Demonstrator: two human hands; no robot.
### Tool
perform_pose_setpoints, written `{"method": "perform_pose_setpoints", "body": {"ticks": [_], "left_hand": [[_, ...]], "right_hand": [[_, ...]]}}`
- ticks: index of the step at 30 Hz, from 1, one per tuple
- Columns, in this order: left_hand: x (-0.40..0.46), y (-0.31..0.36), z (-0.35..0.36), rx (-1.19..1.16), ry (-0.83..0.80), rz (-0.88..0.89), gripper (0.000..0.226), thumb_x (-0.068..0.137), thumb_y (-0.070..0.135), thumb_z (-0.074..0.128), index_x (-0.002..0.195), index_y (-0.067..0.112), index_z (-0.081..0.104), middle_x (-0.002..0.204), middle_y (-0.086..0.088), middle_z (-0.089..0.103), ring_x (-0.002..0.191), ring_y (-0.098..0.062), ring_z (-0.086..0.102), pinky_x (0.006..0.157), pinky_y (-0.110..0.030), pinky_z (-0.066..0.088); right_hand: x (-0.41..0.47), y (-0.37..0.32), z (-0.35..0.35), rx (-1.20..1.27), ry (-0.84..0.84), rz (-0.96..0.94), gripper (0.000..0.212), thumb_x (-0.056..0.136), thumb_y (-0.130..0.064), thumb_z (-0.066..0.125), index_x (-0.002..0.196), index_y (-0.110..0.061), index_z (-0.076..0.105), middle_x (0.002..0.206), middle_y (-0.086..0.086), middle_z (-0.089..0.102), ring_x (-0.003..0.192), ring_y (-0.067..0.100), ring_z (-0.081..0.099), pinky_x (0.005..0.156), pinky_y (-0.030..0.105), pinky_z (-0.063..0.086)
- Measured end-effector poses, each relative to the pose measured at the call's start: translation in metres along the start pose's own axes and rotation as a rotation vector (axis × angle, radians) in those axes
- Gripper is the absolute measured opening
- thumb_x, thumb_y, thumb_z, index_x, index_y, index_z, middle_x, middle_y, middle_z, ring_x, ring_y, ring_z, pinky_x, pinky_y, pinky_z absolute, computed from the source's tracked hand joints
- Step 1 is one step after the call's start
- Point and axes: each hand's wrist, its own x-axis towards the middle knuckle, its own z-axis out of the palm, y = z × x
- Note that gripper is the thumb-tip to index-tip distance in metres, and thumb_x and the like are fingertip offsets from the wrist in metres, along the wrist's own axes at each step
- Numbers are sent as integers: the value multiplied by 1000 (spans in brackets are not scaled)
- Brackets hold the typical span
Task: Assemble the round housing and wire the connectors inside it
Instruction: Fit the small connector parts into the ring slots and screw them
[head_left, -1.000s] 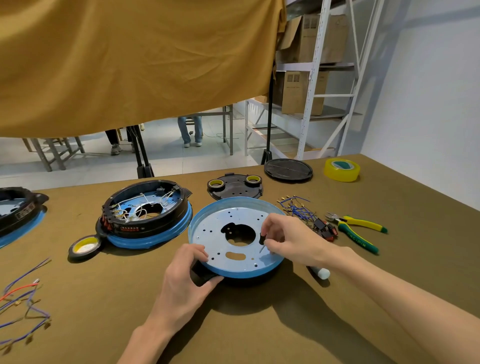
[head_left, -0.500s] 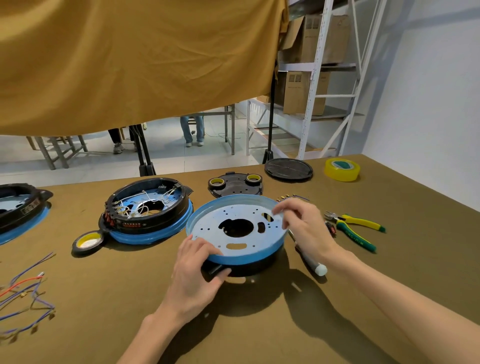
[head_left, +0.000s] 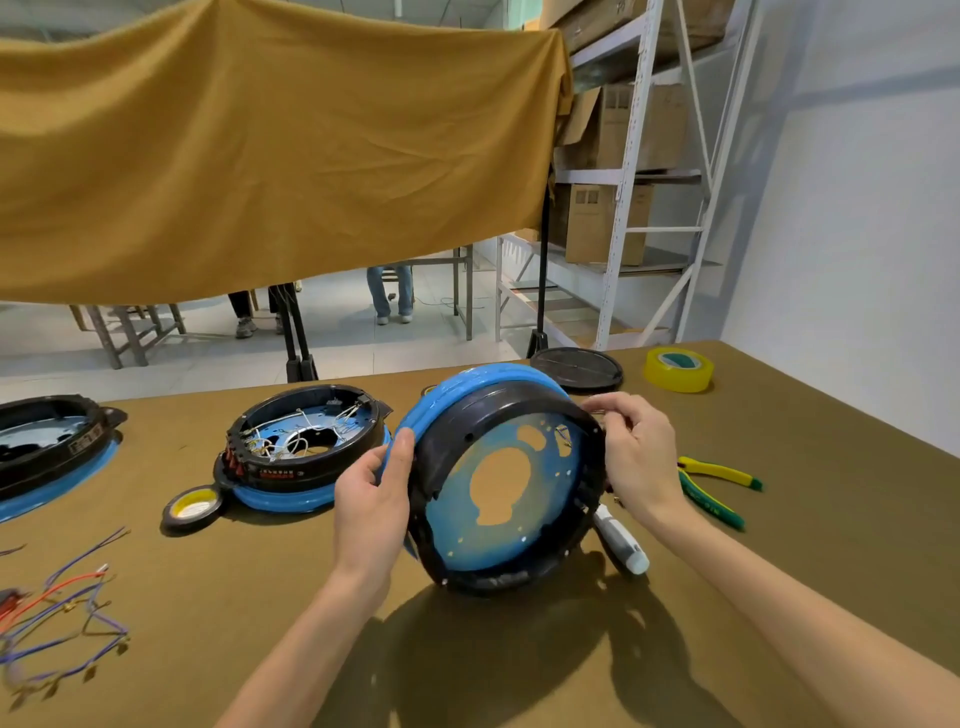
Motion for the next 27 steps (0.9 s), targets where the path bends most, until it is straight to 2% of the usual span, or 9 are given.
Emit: {"method": "perform_pose_setpoints", "body": {"ticks": [3, 6, 9, 13, 15, 18, 20, 24, 27], "left_hand": [[11, 0, -6, 21, 62, -177, 74, 84, 74, 58, 77, 0, 59, 77, -6, 62, 70, -23, 52, 66, -33, 41], [26, -4, -14, 25, 91, -413, 69, 86, 72, 60, 84, 4, 72, 80, -3, 79, 77, -24, 71, 68, -39, 56], [36, -20, -24, 37, 101, -513, 64, 88, 66, 64, 90, 3, 74, 77, -12, 78, 78, -29, 71, 70, -41, 57], [35, -54, -34, 60, 115, -562, 43, 101, 46, 58, 96, 6, 73, 80, -8, 79, 91, -30, 72, 82, -44, 57], [30, -68, -37, 81, 121, -562, 45, 102, 46, 56, 91, 4, 68, 87, -8, 77, 93, -30, 69, 89, -46, 55], [27, -76, -40, 268, 127, -436, 42, 105, 43, 48, 77, 12, 53, 78, -14, 59, 76, -27, 55, 72, -39, 41], [25, -78, -40, 335, 124, -367, 44, 108, 36, 43, 72, 10, 48, 74, -16, 52, 72, -26, 49, 70, -38, 35], [18, -82, -35, 386, 99, -318, 49, 109, 35, 35, 81, -2, 52, 86, -29, 54, 80, -28, 52, 72, -39, 36], [15, -84, -29, 448, 89, -296, 52, 109, 42, 31, 71, 10, 45, 77, -15, 54, 97, -34, 54, 79, -43, 36]], "right_hand": [[2, 5, 2, 8, -50, 51, 37, 101, -2, 43, 95, -20, 74, 104, -1, 70, 100, 21, 65, 91, 49, 56], [3, 18, 3, -48, -77, 75, 35, 102, -6, 43, 96, -21, 74, 90, -9, 67, 89, 17, 64, 84, 52, 59], [0, 40, -3, -129, -87, 117, 30, 102, -7, 47, 99, -21, 73, 85, -7, 67, 77, 17, 64, 76, 45, 60], [-11, 78, -23, -281, -92, 189, 16, 95, -5, 63, 98, -15, 76, 89, 0, 75, 82, 13, 69, 74, 28, 52], [-22, 95, -35, -333, -115, 228, 11, 90, -7, 71, 93, -18, 73, 83, -1, 75, 81, 12, 70, 70, 25, 48], [-40, 111, -48, -409, -174, 211, 10, 88, -12, 78, 88, -20, 72, 83, -8, 74, 78, 2, 68, 67, 18, 49], [-49, 115, -53, -428, -212, 176, 13, 87, -14, 79, 84, -25, 73, 83, -11, 73, 78, 2, 67, 72, 26, 56], [-53, 116, -59, -457, -301, 145, 11, 84, -18, 81, 87, -27, 76, 87, -13, 70, 83, 5, 64, 77, 30, 56], [-46, 118, -60, -433, -281, 168, 12, 88, -15, 75, 92, -27, 74, 92, -8, 69, 83, 5, 62, 73, 19, 49]]}}
